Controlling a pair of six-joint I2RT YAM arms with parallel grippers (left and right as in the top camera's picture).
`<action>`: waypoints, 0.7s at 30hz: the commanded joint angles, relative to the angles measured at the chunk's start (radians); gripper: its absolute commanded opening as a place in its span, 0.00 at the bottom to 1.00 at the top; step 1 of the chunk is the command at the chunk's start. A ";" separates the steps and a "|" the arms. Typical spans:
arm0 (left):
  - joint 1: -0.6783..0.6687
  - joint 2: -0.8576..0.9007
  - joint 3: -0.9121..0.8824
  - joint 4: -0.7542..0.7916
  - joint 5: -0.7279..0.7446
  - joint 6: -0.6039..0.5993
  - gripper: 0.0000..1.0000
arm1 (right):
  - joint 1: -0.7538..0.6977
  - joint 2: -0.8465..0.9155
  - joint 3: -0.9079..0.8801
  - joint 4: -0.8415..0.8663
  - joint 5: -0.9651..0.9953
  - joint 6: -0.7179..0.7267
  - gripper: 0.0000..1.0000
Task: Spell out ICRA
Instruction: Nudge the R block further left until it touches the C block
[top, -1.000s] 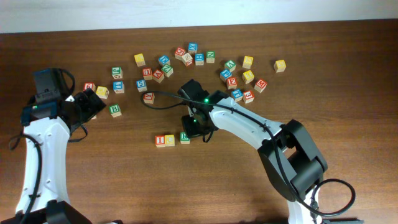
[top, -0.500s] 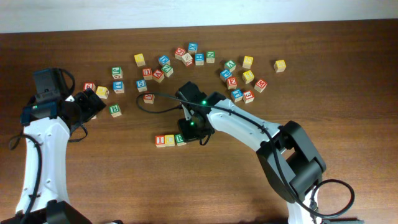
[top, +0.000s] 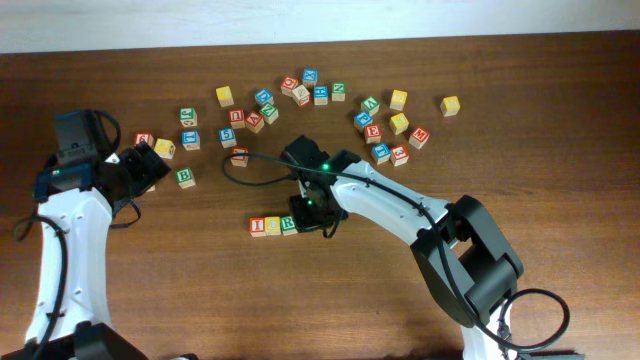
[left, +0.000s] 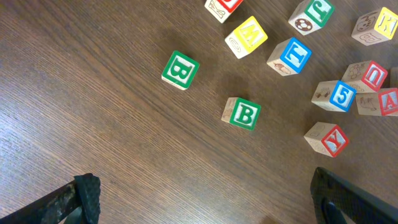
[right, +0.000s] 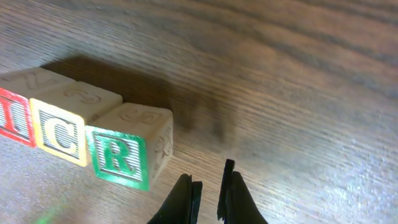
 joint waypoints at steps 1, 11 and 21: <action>0.006 0.003 0.003 -0.001 0.007 -0.002 0.99 | 0.005 0.008 -0.009 -0.010 0.003 0.020 0.07; 0.006 0.003 0.003 -0.001 0.007 -0.002 0.99 | 0.005 0.008 -0.009 -0.008 -0.059 0.020 0.07; 0.006 0.003 0.003 -0.001 0.007 -0.002 0.99 | 0.005 0.008 -0.009 -0.008 -0.082 0.021 0.07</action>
